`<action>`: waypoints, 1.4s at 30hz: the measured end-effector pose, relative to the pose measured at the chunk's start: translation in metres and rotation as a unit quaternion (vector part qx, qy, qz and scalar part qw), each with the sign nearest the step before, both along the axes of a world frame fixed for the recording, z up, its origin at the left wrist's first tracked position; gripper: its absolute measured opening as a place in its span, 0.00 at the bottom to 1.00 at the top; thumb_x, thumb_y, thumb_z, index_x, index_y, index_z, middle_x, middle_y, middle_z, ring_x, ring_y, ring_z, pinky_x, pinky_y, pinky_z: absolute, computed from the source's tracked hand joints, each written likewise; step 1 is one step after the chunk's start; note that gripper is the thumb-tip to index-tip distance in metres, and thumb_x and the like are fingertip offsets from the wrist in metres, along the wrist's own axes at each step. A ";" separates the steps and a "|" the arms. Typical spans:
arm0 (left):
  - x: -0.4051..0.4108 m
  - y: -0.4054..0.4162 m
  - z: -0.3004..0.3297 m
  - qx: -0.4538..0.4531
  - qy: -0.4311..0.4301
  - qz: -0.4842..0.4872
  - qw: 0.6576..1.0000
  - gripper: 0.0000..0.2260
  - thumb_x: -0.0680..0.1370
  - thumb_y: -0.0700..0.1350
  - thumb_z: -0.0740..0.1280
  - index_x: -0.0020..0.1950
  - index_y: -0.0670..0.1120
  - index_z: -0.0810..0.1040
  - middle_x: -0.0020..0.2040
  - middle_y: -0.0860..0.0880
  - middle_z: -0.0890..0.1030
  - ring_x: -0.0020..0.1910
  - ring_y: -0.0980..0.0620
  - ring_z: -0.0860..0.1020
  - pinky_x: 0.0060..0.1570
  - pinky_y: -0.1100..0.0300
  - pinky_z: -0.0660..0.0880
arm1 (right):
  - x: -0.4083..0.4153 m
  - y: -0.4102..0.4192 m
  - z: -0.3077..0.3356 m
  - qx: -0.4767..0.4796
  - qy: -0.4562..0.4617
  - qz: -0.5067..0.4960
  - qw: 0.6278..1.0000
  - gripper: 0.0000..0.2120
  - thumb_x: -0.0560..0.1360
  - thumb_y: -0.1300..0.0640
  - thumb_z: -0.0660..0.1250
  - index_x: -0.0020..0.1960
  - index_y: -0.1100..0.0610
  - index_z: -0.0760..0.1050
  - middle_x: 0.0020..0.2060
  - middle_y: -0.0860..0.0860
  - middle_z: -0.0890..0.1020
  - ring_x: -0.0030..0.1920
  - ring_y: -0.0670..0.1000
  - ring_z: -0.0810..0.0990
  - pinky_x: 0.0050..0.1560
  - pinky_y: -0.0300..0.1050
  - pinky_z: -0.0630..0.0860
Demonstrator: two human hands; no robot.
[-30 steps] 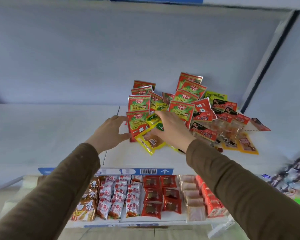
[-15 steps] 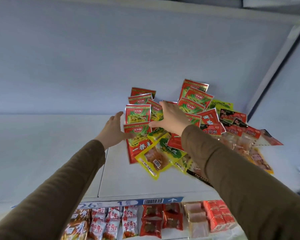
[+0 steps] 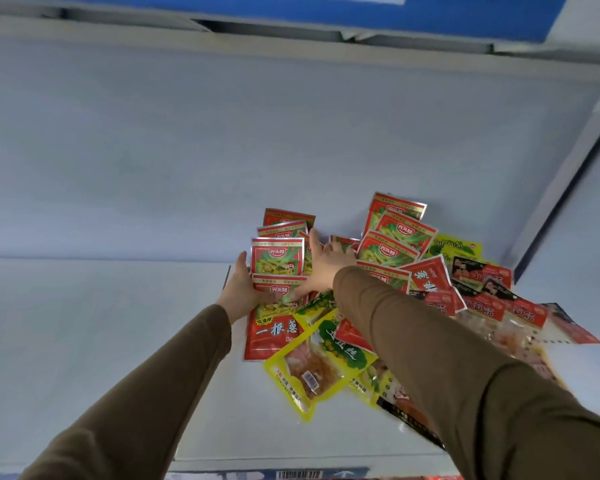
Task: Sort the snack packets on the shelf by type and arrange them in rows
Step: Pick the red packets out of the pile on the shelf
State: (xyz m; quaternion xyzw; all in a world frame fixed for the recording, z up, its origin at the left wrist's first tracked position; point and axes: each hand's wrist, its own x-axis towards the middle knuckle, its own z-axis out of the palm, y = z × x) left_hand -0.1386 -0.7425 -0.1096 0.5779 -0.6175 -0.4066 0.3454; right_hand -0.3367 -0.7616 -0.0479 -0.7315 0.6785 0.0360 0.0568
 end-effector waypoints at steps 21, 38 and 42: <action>0.014 -0.005 0.010 0.021 0.257 0.039 0.965 0.18 0.75 0.50 0.76 0.61 0.44 0.79 0.54 0.45 0.87 0.46 0.45 0.88 0.43 0.53 0.84 | 0.021 -0.015 0.006 -0.003 -0.412 0.082 0.908 0.21 0.76 0.54 0.75 0.67 0.54 0.75 0.57 0.47 0.83 0.58 0.50 0.82 0.65 0.50 0.77; 0.083 0.038 0.077 0.059 0.359 -0.080 0.928 0.36 0.58 0.61 0.85 0.61 0.49 0.82 0.56 0.41 0.86 0.46 0.43 0.87 0.39 0.53 0.84 | 0.084 0.005 0.072 0.105 -0.671 0.045 0.733 0.13 0.77 0.55 0.74 0.58 0.54 0.75 0.49 0.54 0.87 0.46 0.54 0.88 0.46 0.47 0.84; 0.100 0.045 0.057 0.092 0.394 -0.027 0.914 0.36 0.59 0.58 0.86 0.62 0.47 0.81 0.58 0.40 0.86 0.47 0.43 0.88 0.40 0.50 0.84 | 0.042 0.000 0.060 0.040 -0.726 -0.038 0.686 0.25 0.79 0.49 0.71 0.70 0.60 0.71 0.54 0.55 0.83 0.51 0.55 0.85 0.54 0.49 0.83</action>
